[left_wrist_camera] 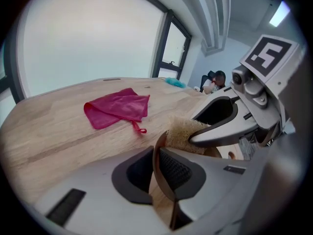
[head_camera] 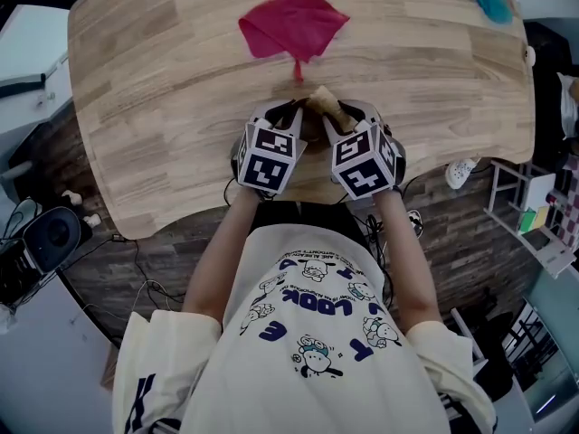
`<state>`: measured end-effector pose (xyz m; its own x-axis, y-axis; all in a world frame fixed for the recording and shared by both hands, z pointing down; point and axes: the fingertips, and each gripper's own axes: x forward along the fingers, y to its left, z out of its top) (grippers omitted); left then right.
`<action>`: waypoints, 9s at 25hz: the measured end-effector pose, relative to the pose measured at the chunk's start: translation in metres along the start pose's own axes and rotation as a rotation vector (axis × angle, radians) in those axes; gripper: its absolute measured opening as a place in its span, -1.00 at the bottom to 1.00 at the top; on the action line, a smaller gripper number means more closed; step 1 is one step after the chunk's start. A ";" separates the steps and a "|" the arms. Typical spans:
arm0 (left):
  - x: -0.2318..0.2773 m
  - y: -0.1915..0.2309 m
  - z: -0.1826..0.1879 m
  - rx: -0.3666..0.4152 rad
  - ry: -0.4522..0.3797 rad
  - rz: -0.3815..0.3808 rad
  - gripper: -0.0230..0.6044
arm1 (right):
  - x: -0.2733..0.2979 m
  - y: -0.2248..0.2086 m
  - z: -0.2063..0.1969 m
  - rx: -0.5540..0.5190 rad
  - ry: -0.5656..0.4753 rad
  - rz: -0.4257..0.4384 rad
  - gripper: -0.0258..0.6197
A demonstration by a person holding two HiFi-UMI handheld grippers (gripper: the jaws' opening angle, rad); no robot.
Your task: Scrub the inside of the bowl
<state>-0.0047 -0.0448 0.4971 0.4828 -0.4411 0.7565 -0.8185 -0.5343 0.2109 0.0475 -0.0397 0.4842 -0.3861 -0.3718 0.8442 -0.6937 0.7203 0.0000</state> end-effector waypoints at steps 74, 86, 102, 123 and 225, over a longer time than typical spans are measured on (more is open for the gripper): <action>0.000 0.003 -0.005 -0.021 0.006 0.015 -0.67 | 0.001 0.012 -0.001 0.040 0.017 -0.006 -0.54; -0.006 0.016 -0.006 -0.247 -0.057 0.072 -0.68 | 0.001 0.008 -0.002 0.169 -0.011 -0.032 -0.54; -0.009 0.024 -0.010 -0.495 -0.110 0.117 -0.67 | -0.008 0.007 -0.017 0.423 -0.024 -0.118 -0.54; -0.008 0.020 -0.018 -0.517 -0.052 0.125 -0.67 | -0.014 0.011 -0.026 0.512 -0.044 -0.193 -0.54; 0.000 0.003 -0.017 -0.102 0.022 0.039 -0.75 | -0.008 0.007 -0.009 0.109 -0.039 -0.094 -0.54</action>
<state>-0.0123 -0.0342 0.5077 0.4436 -0.4435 0.7788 -0.8646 -0.4405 0.2416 0.0511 -0.0268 0.4825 -0.3383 -0.4589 0.8216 -0.7889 0.6143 0.0182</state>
